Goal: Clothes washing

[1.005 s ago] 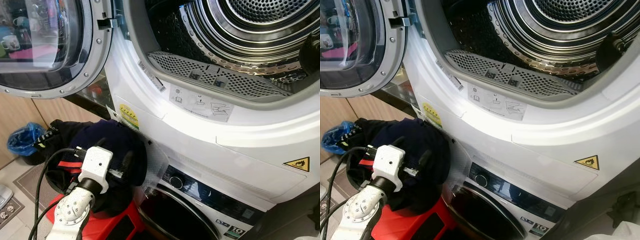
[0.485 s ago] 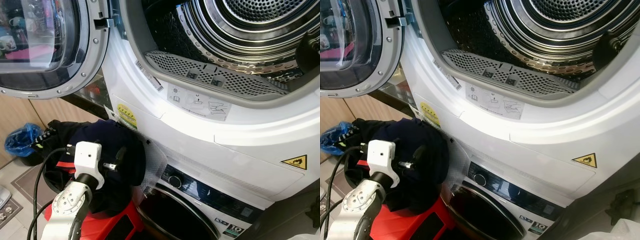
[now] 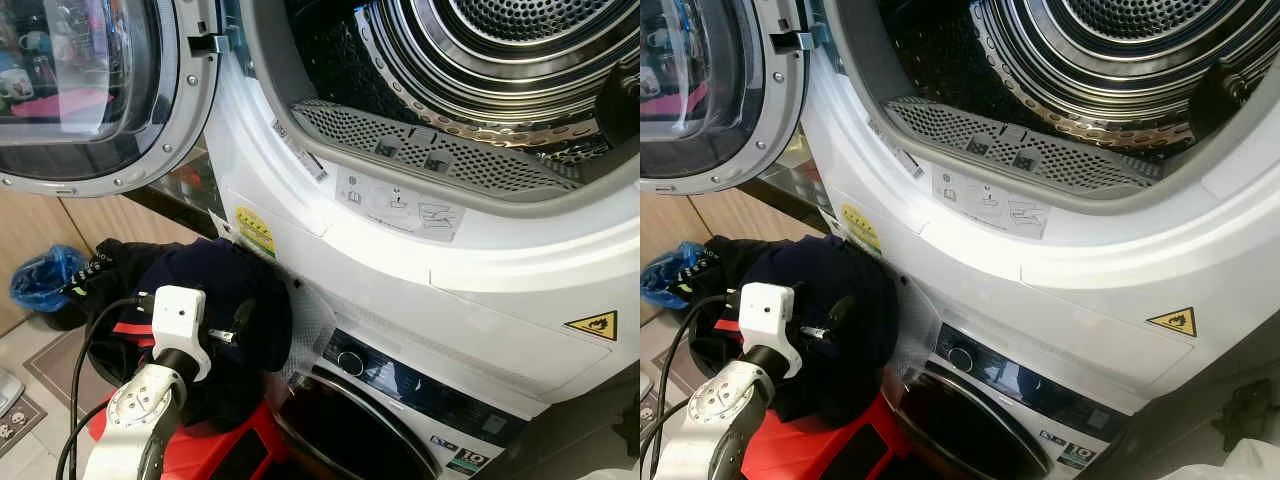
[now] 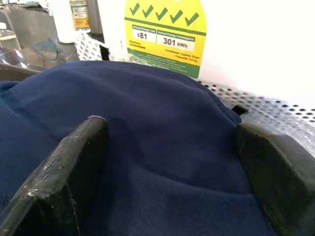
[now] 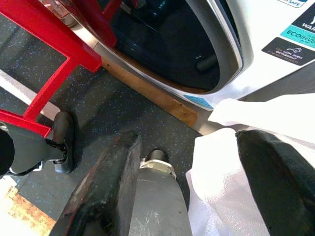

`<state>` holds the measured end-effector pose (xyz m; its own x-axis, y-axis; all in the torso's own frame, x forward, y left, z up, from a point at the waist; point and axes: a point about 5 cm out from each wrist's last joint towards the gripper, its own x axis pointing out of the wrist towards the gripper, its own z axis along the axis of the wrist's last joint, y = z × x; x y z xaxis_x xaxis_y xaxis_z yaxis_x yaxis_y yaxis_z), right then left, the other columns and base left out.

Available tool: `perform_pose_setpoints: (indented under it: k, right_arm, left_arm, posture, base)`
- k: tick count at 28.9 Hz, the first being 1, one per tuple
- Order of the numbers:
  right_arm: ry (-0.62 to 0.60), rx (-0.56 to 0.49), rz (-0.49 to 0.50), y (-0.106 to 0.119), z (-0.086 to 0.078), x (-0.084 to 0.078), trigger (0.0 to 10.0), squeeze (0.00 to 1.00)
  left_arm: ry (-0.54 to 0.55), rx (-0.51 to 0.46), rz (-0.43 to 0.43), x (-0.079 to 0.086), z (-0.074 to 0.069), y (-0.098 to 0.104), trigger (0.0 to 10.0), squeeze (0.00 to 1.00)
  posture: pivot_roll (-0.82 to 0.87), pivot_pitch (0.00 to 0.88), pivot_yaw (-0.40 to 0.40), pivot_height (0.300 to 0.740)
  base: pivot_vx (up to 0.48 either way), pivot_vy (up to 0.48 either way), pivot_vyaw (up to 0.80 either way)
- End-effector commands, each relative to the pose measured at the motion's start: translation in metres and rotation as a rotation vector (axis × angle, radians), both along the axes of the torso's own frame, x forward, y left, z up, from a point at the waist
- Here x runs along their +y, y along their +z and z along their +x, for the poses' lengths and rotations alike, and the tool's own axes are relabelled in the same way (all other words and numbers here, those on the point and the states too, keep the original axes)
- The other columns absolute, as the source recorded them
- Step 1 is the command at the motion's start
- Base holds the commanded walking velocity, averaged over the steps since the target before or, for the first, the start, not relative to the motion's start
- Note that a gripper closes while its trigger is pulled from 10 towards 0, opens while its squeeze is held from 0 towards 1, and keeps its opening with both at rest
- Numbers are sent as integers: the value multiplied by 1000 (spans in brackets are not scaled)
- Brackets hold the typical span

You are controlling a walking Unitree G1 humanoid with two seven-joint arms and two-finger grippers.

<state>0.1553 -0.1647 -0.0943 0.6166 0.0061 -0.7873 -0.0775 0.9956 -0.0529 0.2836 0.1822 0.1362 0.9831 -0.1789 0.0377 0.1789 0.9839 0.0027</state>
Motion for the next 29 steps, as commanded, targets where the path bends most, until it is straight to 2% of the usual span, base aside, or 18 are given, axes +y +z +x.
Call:
perform_pose_setpoints:
  k: [1, 6, 13, 16, 17, 19, 20, 21, 22, 28, 29]
  right_arm:
    - [-2, 13, 5, -2, -4, 1, 10000, 0]
    - [-1, 12, 7, -2, -3, 2, 10000, 0]
    - [0, 14, 7, -2, -4, 1, 10000, 0]
    - [2, 16, 5, -2, -4, 1, 10000, 0]
    - [3, 17, 4, -2, -4, 1, 10000, 0]
    - [4, 17, 3, -2, -4, 1, 10000, 0]
    - [3, 17, 3, -2, -4, 1, 10000, 0]
    - [3, 17, 3, -2, -4, 1, 10000, 0]
    - [1, 16, 3, -2, -4, 1, 10000, 0]
    - [1, 18, 4, -2, -5, 1, 10000, 0]
    - [2, 19, 4, -2, -6, 1, 10000, 0]
  left_arm:
    - [30, 16, 7, 8, 3, 0, 10000, 1000]
    - [76, 36, -34, 15, 8, 0, 10000, 1000]
    - [128, 103, -118, 22, 10, -9, 10000, 1000]
    - [135, 193, -189, 25, 12, -21, 10000, 1000]
    - [137, 210, -212, 25, 13, -23, 10000, 0]
    - [157, 237, -255, 29, 13, -27, 10000, 0]
    - [211, 268, -309, 36, 14, -33, 10000, 0]
    - [211, 268, -309, 36, 14, -33, 10000, 0]
    - [262, 291, -367, 42, 14, -37, 10000, 0]
    - [298, 329, -411, 47, 18, -42, 10000, 0]
    - [333, 364, -447, 49, 20, -46, 10000, 0]
  posture:
    - [78, 100, -14, 740]
    - [79, 99, -14, 740]
    - [79, 101, -17, 740]
    - [82, 104, -22, 740]
    - [81, 105, -23, 740]
    - [81, 105, -23, 740]
    - [79, 104, -22, 740]
    - [79, 104, -22, 740]
    - [79, 104, -22, 740]
    - [79, 104, -24, 740]
    - [80, 104, -25, 740]
  base:
    - [0, 0, 0]
    - [0, 0, 0]
    - [0, 0, 0]
    - [0, 0, 0]
    - [0, 0, 0]
    - [0, 0, 0]
    - [0, 0, 0]
    - [0, 0, 0]
    - [0, 0, 0]
    - [0, 0, 0]
    - [0, 0, 0]
